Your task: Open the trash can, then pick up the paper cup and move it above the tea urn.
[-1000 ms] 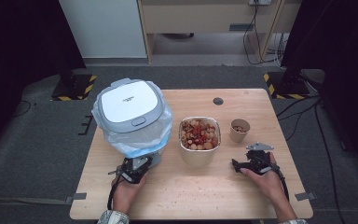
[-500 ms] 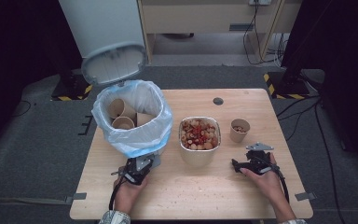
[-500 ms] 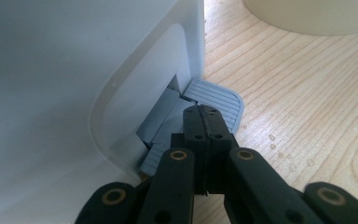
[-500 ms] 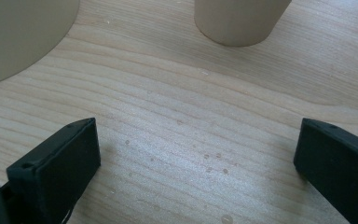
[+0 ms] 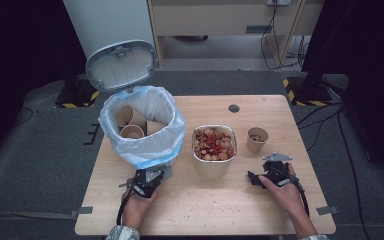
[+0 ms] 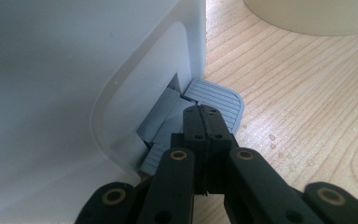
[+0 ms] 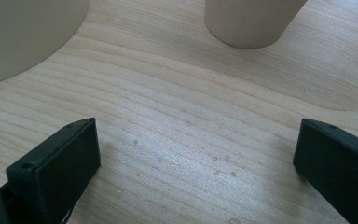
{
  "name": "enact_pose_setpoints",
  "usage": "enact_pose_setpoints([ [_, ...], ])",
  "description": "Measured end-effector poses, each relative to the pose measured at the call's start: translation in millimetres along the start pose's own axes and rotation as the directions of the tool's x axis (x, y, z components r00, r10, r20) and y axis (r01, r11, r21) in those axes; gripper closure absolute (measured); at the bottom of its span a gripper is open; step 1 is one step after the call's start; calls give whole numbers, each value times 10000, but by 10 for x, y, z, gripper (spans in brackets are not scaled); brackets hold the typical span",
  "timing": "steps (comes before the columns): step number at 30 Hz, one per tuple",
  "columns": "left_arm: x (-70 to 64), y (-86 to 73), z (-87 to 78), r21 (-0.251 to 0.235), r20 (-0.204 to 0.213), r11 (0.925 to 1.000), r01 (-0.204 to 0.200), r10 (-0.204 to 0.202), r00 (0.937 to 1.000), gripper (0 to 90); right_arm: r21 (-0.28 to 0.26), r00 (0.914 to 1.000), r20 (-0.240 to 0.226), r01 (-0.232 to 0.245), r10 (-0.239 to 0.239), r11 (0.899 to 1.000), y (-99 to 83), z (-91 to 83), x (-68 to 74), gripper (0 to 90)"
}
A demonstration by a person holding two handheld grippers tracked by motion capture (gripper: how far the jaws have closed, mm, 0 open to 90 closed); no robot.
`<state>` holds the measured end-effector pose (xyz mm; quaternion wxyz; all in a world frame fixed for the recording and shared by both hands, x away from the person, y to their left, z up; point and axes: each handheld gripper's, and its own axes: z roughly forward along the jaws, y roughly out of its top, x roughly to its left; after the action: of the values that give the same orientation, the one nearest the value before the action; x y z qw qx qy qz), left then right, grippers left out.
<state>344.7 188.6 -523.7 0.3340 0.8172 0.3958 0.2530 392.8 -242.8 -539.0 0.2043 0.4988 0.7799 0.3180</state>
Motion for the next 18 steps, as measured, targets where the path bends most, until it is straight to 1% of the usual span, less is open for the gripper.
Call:
enact_pose_setpoints([
  [7, -3, 1, 1, -6, -14, 10000, 5, -5, 10000, 895, 11, 10000, -36, 50, -50, 10000, 2, 0, -7, 11],
  [10, -3, 1, 1, -1, -17, 10000, 3, -3, 10000, 895, 8, 10000, -73, 36, -36, 10000, 11, -15, -10, 59],
  [12, 0, 2, 0, 21, -4, 10000, 10, -10, 10000, 895, -149, 10000, -95, 1, -3, 9999, 20, -36, -16, 48],
  [14, -5, 2, 1, 8, -31, 10000, -15, 16, 10000, 895, -426, 9995, -317, -33, 20, 9991, 37, -67, -18, 48],
  [15, -5, 1, 2, -5, -30, 10000, -7, 7, 10000, 895, -532, 9995, -328, -15, -3, 9986, 43, -79, -18, 49],
  [18, -4, 2, 2, -1, -26, 10000, -7, 7, 10000, 895, -525, 9996, -231, -152, 140, 9985, 59, -98, -25, 71],
])
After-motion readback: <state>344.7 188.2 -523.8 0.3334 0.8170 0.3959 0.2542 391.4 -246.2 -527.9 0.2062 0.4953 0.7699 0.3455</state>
